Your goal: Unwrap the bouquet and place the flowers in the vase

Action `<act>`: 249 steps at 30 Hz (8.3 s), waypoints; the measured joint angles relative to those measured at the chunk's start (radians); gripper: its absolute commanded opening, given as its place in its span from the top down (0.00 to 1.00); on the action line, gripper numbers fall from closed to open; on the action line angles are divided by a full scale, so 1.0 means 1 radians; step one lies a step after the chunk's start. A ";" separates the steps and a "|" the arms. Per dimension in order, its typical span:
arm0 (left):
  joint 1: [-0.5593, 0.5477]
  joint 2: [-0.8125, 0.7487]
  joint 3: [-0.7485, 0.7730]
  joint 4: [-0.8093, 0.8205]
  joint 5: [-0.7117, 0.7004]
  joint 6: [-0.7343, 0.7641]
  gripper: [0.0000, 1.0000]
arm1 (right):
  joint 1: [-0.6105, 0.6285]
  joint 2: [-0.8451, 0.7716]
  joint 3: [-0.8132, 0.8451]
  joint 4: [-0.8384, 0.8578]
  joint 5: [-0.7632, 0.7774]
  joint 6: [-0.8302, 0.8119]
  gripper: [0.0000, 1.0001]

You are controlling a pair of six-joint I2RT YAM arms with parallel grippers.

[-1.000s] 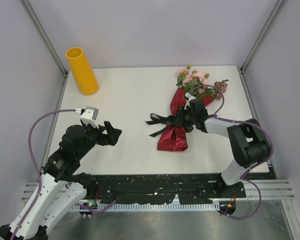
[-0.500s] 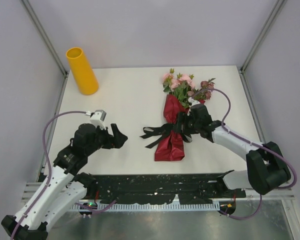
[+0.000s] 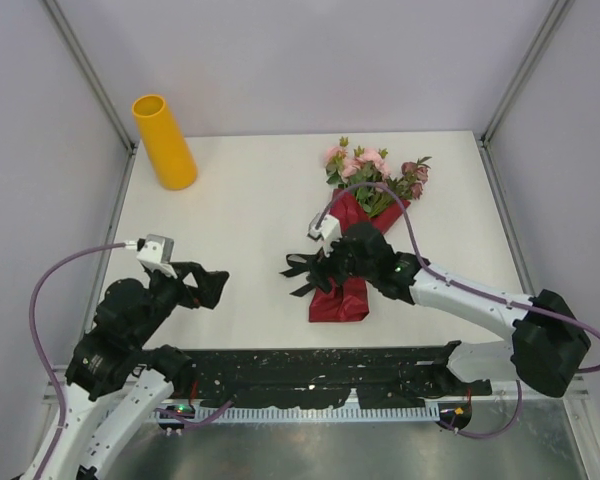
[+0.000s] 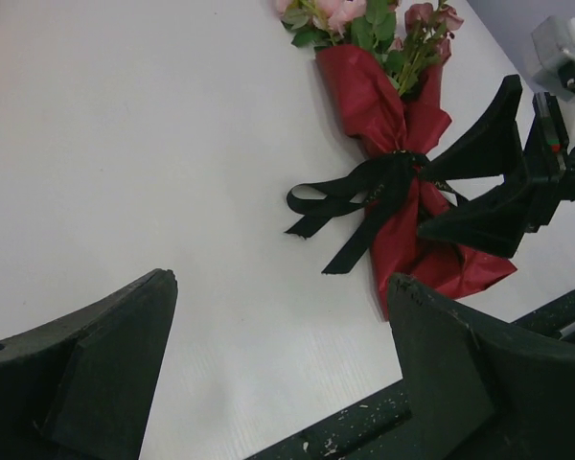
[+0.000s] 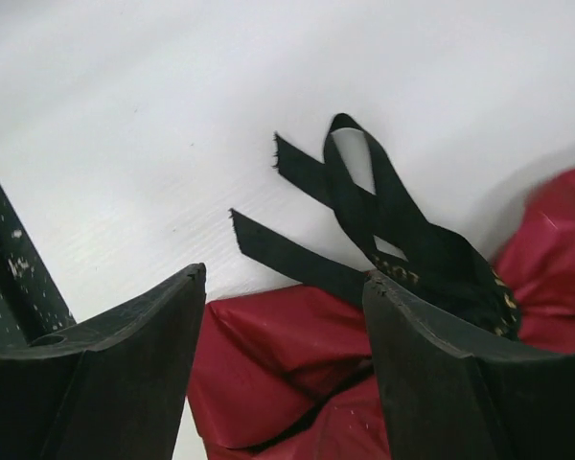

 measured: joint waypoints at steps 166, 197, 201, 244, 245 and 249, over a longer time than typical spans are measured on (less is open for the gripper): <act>-0.145 1.154 -0.198 0.889 0.032 -0.707 0.49 | -0.019 -0.195 -0.319 0.468 0.369 0.053 0.95; -0.197 1.166 -0.260 1.032 -0.089 -0.790 1.00 | -0.045 -0.269 -0.335 0.457 0.494 0.134 0.94; -0.197 1.103 -0.281 0.991 -0.131 -0.785 1.00 | -0.100 -0.318 -0.315 0.420 0.583 0.174 0.95; -0.328 1.386 0.253 0.903 0.343 -0.112 0.25 | -0.226 -0.399 -0.242 0.256 0.143 0.235 0.95; -0.328 1.389 0.261 0.900 0.342 -0.110 0.26 | -0.226 -0.409 -0.248 0.258 0.133 0.230 0.94; -0.326 1.389 0.265 0.901 0.342 -0.103 0.29 | -0.226 -0.440 -0.261 0.259 0.101 0.207 0.95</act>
